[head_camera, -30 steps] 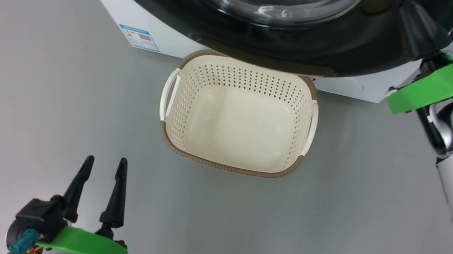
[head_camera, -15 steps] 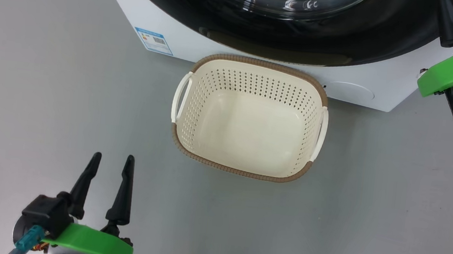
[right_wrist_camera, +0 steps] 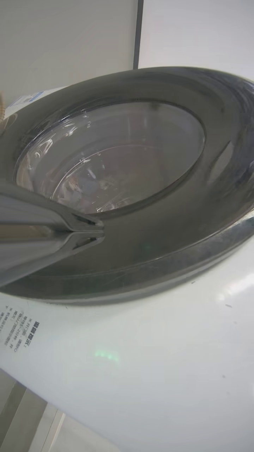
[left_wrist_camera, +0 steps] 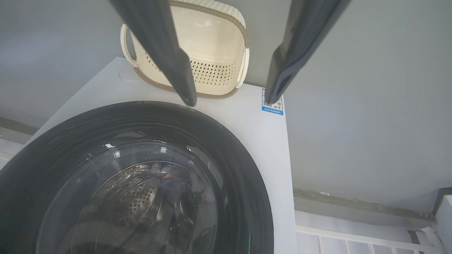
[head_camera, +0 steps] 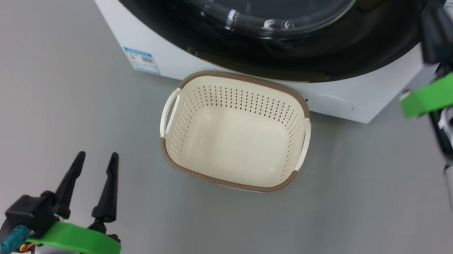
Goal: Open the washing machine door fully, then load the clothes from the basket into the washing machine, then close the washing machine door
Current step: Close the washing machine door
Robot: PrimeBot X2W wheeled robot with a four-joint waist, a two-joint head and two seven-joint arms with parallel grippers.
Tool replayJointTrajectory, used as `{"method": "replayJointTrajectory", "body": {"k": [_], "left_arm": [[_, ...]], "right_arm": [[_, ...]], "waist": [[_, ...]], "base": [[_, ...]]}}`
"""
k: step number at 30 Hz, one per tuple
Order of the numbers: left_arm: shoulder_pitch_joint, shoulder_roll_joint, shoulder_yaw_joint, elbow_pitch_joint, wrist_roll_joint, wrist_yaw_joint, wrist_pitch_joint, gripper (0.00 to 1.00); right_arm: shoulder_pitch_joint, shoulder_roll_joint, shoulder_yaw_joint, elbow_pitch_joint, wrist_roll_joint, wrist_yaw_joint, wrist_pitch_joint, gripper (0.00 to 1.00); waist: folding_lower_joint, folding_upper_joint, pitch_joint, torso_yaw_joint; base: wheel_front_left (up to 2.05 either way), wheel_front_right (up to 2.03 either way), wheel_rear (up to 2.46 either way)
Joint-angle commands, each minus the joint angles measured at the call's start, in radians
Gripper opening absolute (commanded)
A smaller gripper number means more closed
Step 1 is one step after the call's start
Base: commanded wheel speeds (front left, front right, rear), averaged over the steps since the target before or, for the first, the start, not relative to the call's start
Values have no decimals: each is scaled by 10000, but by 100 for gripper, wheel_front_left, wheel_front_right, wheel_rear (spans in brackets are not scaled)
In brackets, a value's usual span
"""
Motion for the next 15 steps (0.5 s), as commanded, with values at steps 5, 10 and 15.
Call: {"method": "replayJointTrajectory", "body": {"k": [5, 10, 15], "left_arm": [[292, 118, 615, -226, 9, 139, -65, 100], [713, 118, 914, -130, 128, 180, -65, 100], [1177, 118, 1101, -81, 228, 273, -65, 100]], "right_arm": [[1460, 198, 205, -1207, 288, -61, -15, 100], [2726, 311, 260, -1950, 444, -61, -15, 100], [3893, 320, 147, -2563, 592, -61, -15, 100]], "waist": [[0, 0, -895, -621], [0, 0, -1604, -1117], [0, 0, -2221, -1570]], "base": [[0, 0, 0], [0, 0, 0], [0, 0, 0]]}}
